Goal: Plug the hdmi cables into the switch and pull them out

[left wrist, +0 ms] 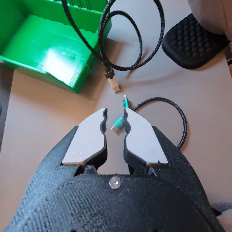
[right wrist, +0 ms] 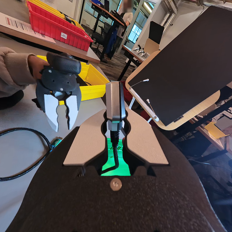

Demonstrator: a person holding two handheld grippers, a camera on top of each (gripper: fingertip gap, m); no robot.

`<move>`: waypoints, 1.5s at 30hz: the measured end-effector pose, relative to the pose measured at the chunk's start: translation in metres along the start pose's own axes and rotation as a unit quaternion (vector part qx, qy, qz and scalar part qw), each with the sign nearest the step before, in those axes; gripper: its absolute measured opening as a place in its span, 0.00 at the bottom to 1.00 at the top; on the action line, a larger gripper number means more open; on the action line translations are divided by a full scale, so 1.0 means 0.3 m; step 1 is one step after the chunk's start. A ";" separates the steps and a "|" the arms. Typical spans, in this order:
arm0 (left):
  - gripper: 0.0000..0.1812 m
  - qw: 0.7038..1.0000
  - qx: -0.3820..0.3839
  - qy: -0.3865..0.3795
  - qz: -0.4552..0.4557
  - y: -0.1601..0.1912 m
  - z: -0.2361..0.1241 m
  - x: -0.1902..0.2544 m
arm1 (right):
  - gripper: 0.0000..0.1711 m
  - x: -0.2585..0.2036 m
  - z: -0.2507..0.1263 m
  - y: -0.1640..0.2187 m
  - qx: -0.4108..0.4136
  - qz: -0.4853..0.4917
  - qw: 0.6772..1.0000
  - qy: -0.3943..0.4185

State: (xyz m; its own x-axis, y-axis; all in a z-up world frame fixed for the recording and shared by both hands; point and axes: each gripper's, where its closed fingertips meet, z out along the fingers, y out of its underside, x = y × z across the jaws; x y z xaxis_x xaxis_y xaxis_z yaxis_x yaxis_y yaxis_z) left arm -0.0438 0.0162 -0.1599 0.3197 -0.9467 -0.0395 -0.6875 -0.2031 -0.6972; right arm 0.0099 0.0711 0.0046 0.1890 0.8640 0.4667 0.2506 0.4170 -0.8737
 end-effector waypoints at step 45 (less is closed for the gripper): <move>0.17 0.991 -0.124 0.022 0.033 0.210 0.196 0.014 | 0.14 0.029 -0.013 0.023 -0.006 0.011 1.000 0.010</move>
State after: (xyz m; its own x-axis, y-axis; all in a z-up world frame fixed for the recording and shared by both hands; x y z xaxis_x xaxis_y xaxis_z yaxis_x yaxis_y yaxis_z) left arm -0.0474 0.0141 -0.2461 0.2439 -0.9688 -0.0449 -0.8474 -0.1904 -0.4957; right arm 0.0170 0.0804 0.0033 0.2133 0.8670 0.4504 0.2574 0.3948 -0.8820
